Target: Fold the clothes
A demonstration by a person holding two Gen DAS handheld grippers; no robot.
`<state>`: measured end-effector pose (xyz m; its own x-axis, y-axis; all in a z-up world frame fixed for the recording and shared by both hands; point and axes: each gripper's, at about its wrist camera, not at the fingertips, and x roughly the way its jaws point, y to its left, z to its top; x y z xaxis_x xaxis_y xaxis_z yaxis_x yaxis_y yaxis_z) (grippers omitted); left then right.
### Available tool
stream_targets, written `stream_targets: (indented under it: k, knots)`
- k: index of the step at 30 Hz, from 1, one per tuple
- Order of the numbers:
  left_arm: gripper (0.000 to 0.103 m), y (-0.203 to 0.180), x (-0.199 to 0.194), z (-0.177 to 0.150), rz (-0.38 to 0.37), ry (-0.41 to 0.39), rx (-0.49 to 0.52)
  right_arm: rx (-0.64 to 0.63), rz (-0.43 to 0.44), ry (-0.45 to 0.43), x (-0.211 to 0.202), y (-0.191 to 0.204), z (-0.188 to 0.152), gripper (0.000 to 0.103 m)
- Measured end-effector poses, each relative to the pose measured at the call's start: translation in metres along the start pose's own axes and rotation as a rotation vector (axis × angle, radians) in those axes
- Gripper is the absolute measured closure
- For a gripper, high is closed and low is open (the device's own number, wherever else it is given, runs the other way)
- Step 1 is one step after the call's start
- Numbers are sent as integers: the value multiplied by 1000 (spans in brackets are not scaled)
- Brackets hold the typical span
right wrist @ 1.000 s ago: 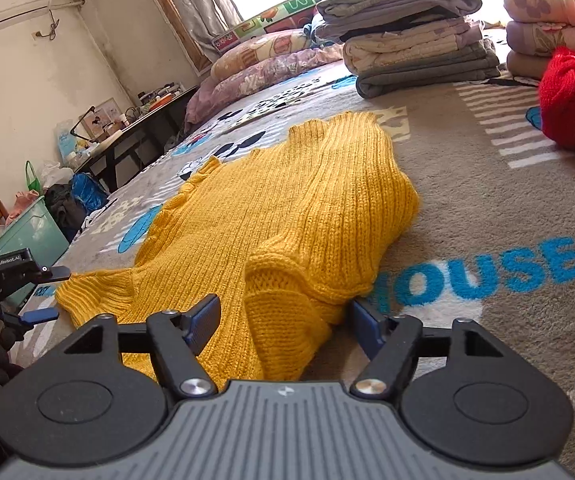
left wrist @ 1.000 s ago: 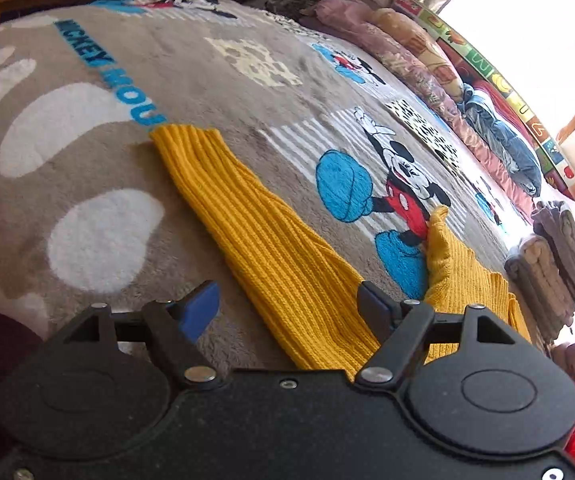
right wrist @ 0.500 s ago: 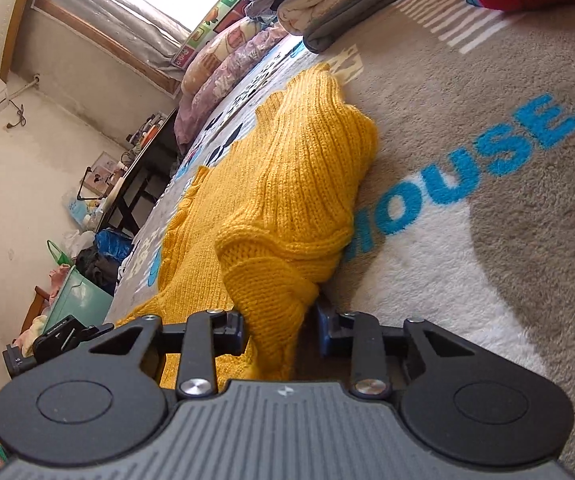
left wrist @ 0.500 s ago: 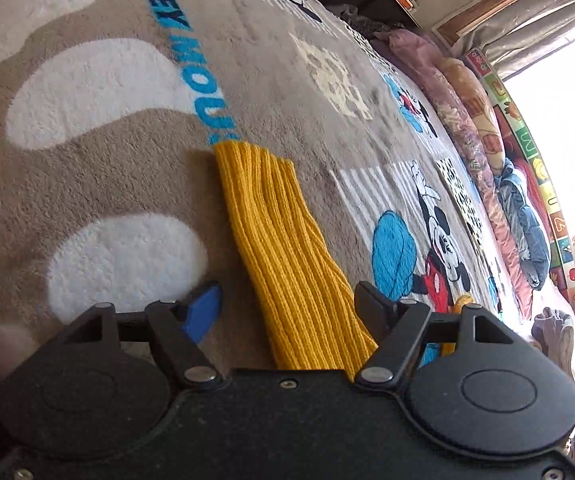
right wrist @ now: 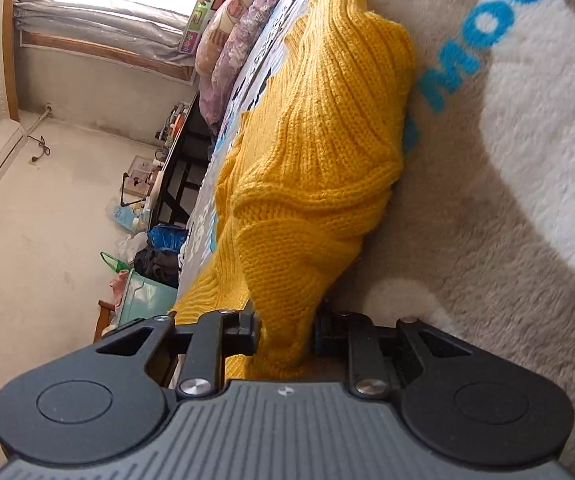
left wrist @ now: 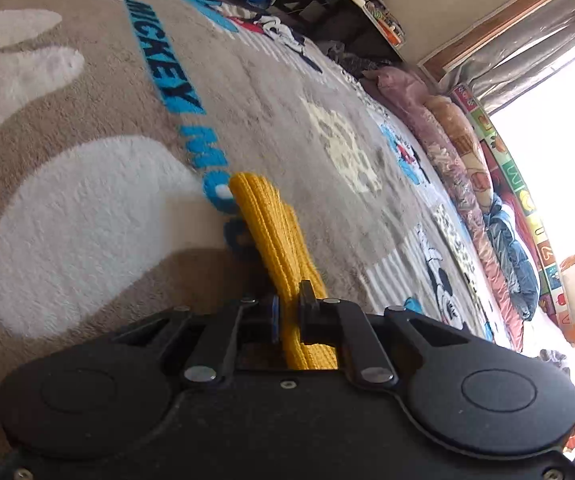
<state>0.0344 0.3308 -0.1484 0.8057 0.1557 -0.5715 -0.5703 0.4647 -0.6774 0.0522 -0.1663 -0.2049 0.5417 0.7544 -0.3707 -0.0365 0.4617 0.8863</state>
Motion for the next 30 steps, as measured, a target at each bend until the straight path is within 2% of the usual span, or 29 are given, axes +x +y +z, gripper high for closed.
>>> stream_targets:
  k: [2, 4, 5, 7, 13, 17, 21, 24, 28, 30]
  knots:
    - [88, -6, -11, 1, 41, -41, 25, -37, -10, 1, -3, 3, -1, 84]
    - [73, -19, -26, 1, 89, -106, 86, -62, -16, 1, -13, 6, 0, 79]
    - [65, -30, -31, 1, 66, -118, 126, -80, -21, -2, -20, 8, 2, 74]
    - [64, -52, -40, 0, -4, -123, 198, -127, -40, -21, -36, 11, 3, 65]
    - [56, -140, -18, -18, -214, 44, 387, -200, -118, -142, -67, 11, 24, 41]
    - [55, -186, 3, -32, -278, 115, 444, -267, -154, -161, -67, 14, 31, 36]
    - [49, -200, 23, -46, -342, 165, 418, -345, -239, -156, -67, 23, 28, 31]
    - [46, -192, 44, -57, -385, 253, 345, -421, -303, -156, -74, 45, 24, 31]
    - [46, -183, 64, -63, -359, 306, 308, -522, -310, -194, -88, 72, 30, 23]
    - [46, -178, 68, -63, -372, 321, 290, -604, -350, -207, -78, 84, 45, 23]
